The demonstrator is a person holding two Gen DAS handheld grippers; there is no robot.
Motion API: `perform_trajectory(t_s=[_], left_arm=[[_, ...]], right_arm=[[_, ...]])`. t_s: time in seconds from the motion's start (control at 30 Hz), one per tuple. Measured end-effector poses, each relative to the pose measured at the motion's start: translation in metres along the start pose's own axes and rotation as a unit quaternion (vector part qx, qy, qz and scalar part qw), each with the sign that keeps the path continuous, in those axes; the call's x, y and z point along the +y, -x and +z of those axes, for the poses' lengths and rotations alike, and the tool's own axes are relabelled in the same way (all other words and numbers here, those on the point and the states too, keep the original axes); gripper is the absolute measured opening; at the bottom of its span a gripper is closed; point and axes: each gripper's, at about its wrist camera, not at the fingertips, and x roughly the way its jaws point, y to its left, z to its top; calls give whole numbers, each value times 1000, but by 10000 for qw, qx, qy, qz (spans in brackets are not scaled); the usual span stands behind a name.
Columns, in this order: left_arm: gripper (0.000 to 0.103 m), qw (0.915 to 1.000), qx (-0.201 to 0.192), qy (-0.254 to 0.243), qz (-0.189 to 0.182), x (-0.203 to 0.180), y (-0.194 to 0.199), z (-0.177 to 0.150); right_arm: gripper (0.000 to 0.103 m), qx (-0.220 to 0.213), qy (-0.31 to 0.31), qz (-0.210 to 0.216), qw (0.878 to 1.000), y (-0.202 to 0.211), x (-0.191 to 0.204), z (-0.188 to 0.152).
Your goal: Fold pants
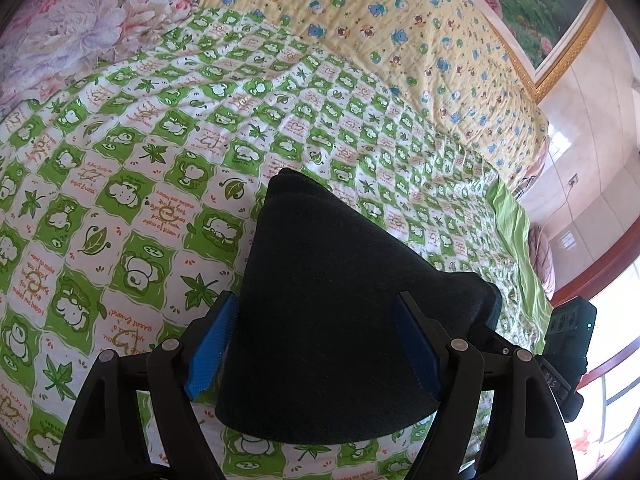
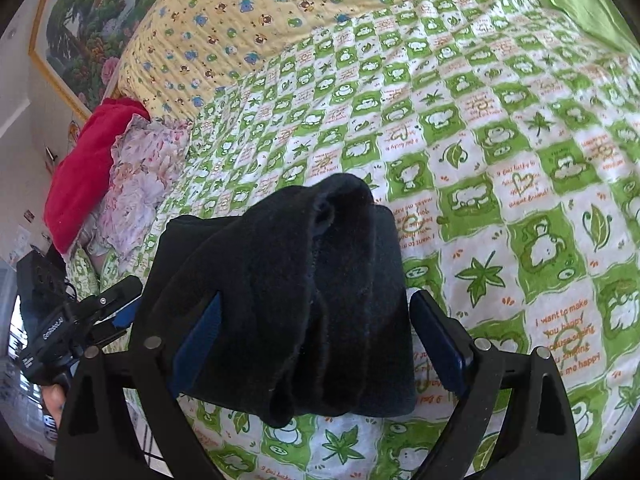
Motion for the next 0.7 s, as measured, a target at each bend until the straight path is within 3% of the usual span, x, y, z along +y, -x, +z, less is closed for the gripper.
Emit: perform_trajectory(t_s=[0.53, 0.6, 0.67, 0.7], left_arm=[[79, 9995, 315, 44, 33, 11, -32, -3], [78, 9995, 326, 58, 10, 12, -35, -3], [67, 9992, 379, 58, -90, 13, -39, -3], [67, 9992, 384, 66, -83, 12, -40, -3]], right_arm=[[92, 58, -146, 448, 9989, -8, -14, -3], [91, 53, -144, 473, 9988, -8, -14, -3], [90, 62, -127, 498, 9987, -8, -14, -3], [90, 67, -123, 510, 9986, -9, -14, -3]])
